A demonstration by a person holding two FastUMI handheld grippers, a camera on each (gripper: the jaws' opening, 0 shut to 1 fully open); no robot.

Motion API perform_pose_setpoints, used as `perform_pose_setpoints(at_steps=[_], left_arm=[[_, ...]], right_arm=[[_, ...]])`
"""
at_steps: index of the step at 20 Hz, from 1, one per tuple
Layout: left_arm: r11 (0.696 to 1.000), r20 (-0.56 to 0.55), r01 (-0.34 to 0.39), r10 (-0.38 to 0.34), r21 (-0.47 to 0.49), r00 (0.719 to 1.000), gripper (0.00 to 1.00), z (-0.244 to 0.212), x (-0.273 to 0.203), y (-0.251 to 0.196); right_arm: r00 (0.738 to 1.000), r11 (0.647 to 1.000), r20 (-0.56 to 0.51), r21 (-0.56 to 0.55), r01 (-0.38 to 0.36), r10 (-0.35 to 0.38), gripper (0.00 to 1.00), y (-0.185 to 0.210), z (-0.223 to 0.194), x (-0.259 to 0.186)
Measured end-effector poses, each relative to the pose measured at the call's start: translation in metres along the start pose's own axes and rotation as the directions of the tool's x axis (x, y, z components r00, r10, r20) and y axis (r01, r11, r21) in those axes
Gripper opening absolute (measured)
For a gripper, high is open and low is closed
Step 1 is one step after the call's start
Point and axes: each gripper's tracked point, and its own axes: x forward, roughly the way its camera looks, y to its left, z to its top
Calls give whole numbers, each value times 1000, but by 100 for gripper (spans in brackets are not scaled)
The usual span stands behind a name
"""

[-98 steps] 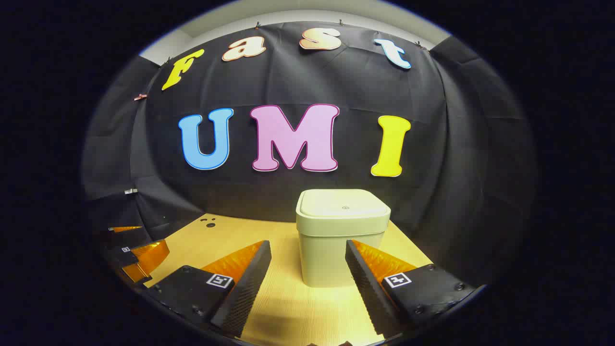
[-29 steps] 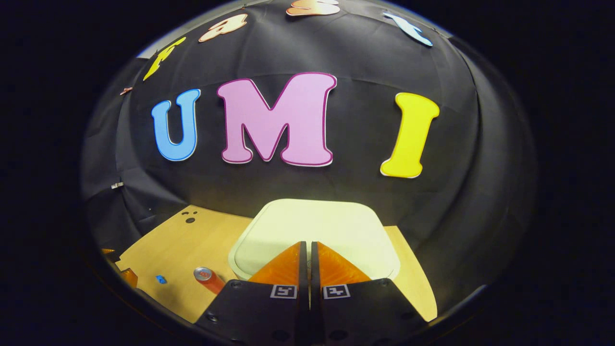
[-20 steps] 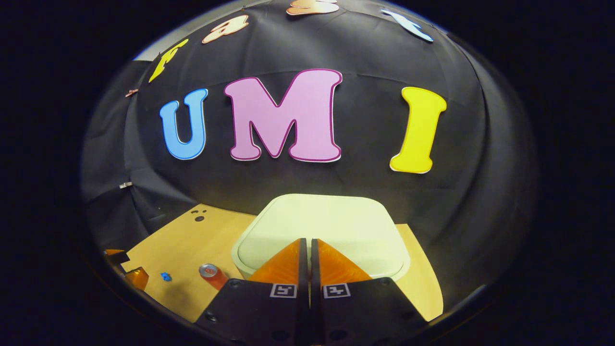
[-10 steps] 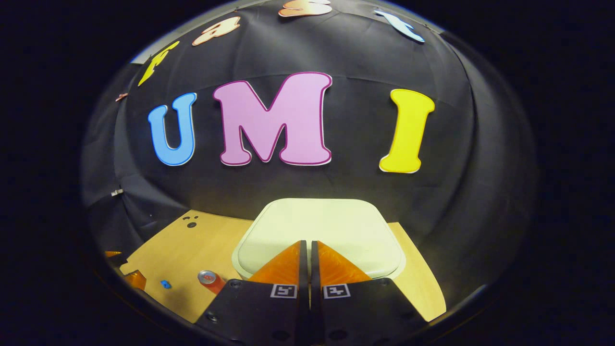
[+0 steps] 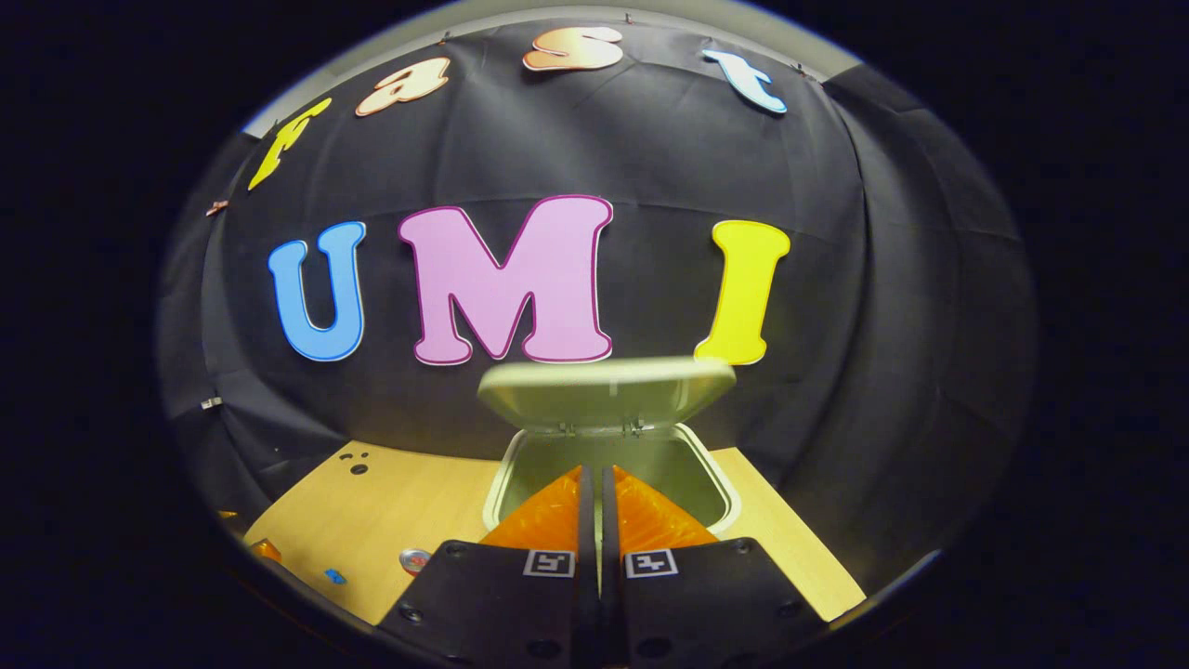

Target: Press the lid of the desktop garbage bin to open it, pick up the crumpled paper on the desktop and throw it into the bin, then pick up the pop can on the desktop and drop it into the bin, and finally close the garbage bin lid.

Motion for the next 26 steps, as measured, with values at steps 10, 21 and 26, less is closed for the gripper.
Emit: perform_pose_setpoints(at_steps=[10, 21, 26], left_arm=[[999, -51, 52, -53, -11, 997, 96, -42, -5, 24], [998, -206, 69, -68, 0, 976, 97, -117, 47, 31], [999, -263, 50, -49, 0, 963, 97, -146, 79, 41]], right_arm=[[998, 1000, -52, 4, 30, -30, 10, 15, -39, -56], [980, 989, -143, 30, 147, -141, 21, -28, -75, -102], [974, 988, -188, 54, 142, -130, 55, -19, -99, -117]])
